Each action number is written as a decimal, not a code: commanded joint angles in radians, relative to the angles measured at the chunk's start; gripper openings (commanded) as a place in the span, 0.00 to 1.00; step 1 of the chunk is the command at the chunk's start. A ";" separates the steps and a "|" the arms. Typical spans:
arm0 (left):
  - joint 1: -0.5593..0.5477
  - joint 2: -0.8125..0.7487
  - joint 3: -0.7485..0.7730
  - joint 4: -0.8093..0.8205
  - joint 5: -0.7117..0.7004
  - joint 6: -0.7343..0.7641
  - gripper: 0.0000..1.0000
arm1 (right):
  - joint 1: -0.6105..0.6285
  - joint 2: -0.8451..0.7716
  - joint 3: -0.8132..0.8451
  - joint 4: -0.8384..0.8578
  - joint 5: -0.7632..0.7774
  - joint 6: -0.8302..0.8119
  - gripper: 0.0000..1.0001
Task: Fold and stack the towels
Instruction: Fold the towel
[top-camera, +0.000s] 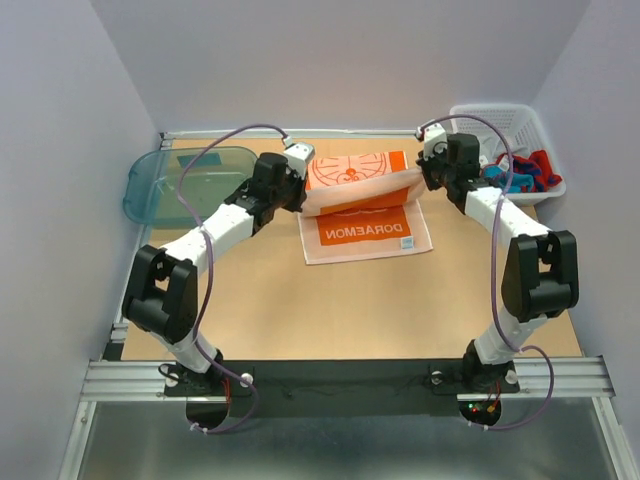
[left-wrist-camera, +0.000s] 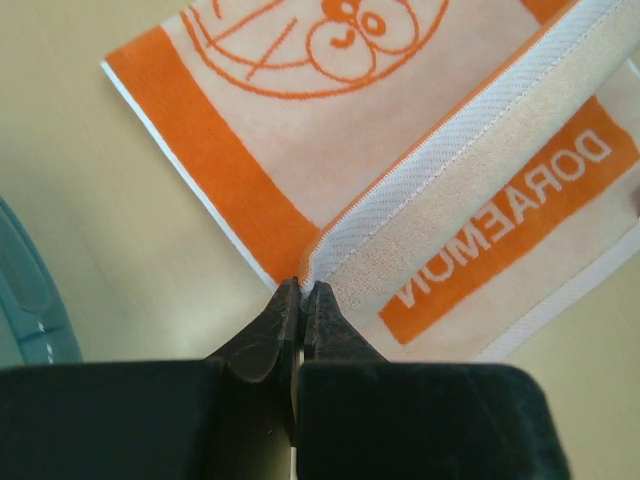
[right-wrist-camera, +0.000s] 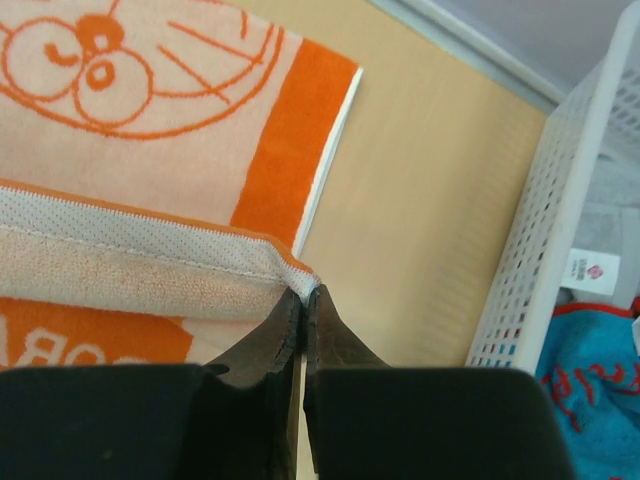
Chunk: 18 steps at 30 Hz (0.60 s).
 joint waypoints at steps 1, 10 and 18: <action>-0.026 -0.071 -0.066 0.010 -0.104 -0.020 0.00 | -0.029 -0.043 -0.049 0.035 0.069 0.010 0.01; -0.046 -0.080 -0.175 0.003 -0.130 -0.093 0.00 | -0.028 -0.130 -0.235 0.023 0.131 0.152 0.01; -0.095 -0.077 -0.247 0.005 -0.137 -0.179 0.00 | -0.029 -0.160 -0.298 0.000 0.149 0.277 0.05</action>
